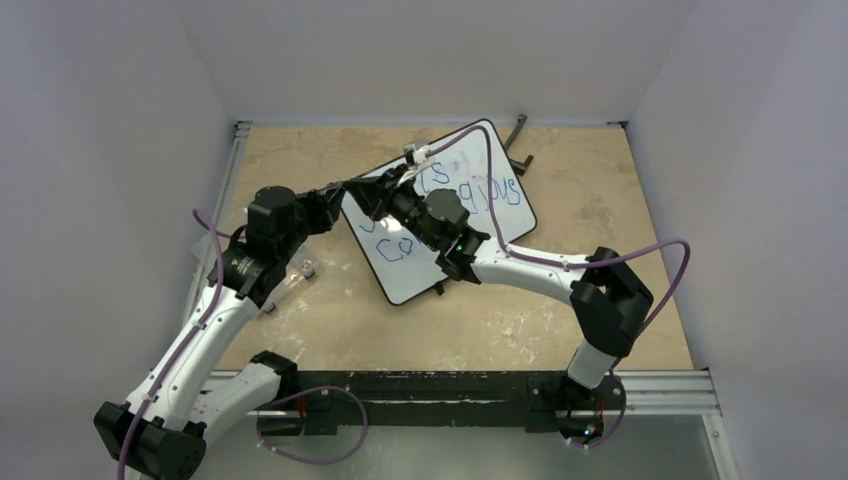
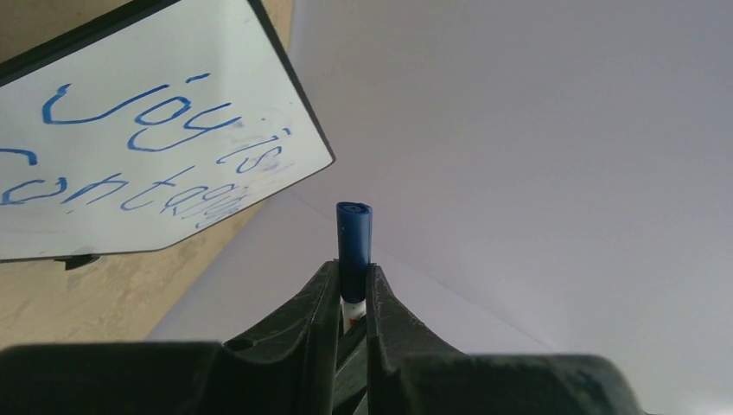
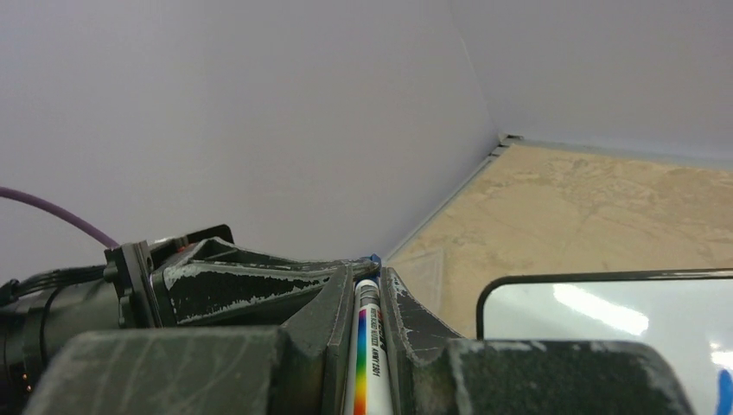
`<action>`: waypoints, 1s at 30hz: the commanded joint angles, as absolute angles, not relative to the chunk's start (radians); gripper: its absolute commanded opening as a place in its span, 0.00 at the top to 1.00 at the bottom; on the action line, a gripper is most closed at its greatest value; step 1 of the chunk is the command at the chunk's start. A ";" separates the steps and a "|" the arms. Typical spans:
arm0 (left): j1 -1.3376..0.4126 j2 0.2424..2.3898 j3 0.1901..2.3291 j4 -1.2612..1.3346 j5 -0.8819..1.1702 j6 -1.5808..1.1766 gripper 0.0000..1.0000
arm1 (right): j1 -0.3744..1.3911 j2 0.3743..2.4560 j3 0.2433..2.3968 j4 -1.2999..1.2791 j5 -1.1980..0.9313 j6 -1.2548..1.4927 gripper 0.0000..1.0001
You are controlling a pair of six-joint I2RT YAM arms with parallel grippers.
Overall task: Write a sentence on the whiteboard
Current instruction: Close the whiteboard marker at the center of the board.
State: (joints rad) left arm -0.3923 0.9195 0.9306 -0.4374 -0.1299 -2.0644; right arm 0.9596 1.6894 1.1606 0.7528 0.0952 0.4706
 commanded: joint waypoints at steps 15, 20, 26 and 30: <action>-0.443 0.860 0.958 -0.177 0.104 -1.942 0.92 | 0.988 1.716 1.185 0.830 0.134 0.780 1.00; -0.442 0.870 0.953 -0.167 0.130 -1.924 0.79 | 0.984 1.684 1.141 0.900 0.158 0.800 1.00; -0.443 0.877 0.954 -0.144 0.140 -1.894 0.71 | 0.965 1.684 1.109 0.989 0.174 0.856 1.00; -0.443 0.864 0.960 -0.163 0.139 -1.881 0.65 | 0.949 1.687 1.093 1.029 0.172 0.878 1.00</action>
State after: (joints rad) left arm -0.3954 0.8806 0.9333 -0.2306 -0.0383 -1.9327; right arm 0.9516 1.6794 1.1103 1.0115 0.1909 0.8356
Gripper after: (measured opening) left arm 0.321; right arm 0.100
